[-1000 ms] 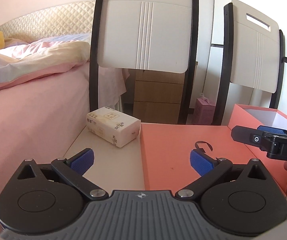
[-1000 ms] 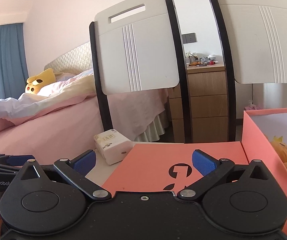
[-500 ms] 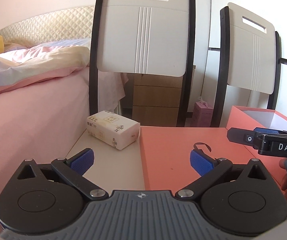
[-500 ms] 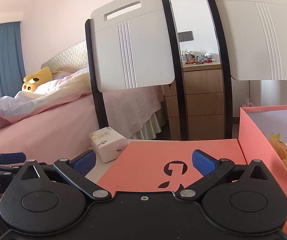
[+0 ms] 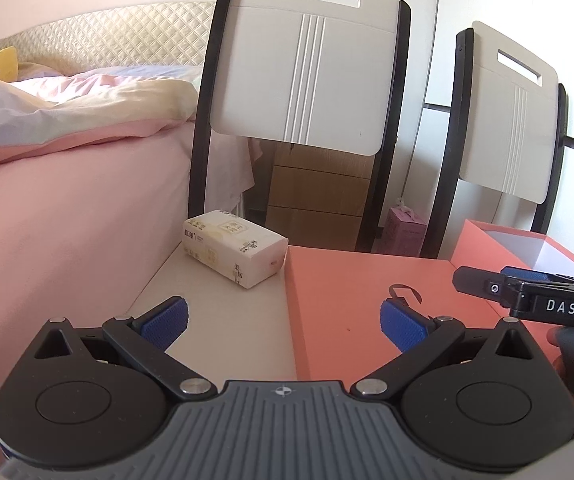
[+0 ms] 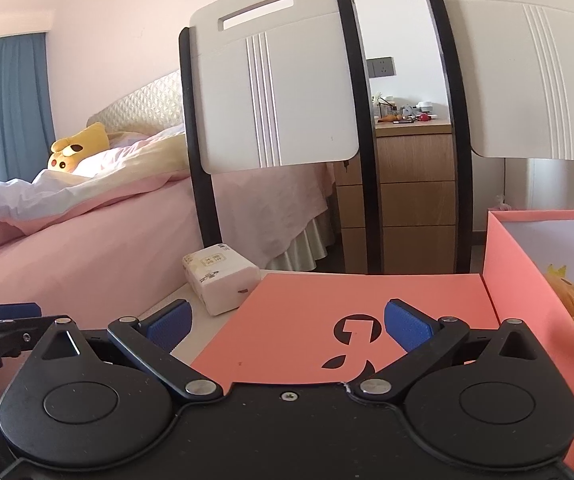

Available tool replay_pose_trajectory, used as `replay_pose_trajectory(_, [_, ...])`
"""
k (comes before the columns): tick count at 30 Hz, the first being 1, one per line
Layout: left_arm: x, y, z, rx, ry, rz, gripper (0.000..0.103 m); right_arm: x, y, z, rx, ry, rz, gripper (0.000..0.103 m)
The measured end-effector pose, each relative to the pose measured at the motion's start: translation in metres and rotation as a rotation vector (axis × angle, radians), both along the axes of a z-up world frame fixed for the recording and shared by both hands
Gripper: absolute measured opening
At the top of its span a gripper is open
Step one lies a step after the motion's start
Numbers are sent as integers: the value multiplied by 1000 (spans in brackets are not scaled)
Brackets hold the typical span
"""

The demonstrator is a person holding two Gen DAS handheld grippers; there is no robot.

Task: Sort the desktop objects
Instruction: 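Reach the right gripper to the white tissue pack on the nightstand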

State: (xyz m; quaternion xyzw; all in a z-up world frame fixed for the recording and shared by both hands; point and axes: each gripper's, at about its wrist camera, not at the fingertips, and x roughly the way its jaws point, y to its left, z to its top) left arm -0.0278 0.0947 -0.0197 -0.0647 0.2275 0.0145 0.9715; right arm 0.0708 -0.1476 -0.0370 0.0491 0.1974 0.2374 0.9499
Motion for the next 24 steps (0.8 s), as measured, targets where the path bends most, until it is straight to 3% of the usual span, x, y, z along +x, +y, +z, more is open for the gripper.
replay_pose_trajectory(7, [-3, 10, 2, -18, 3, 18, 103, 35, 25, 9, 13, 82, 54, 102])
replay_pose_trajectory(21, [-5, 24, 5, -79, 1, 24, 103, 105, 97, 2, -217, 91, 153, 100])
replay_pose_trajectory(24, [-6, 22, 6, -77, -2, 20, 103, 119, 112, 6, -216, 108, 188, 100])
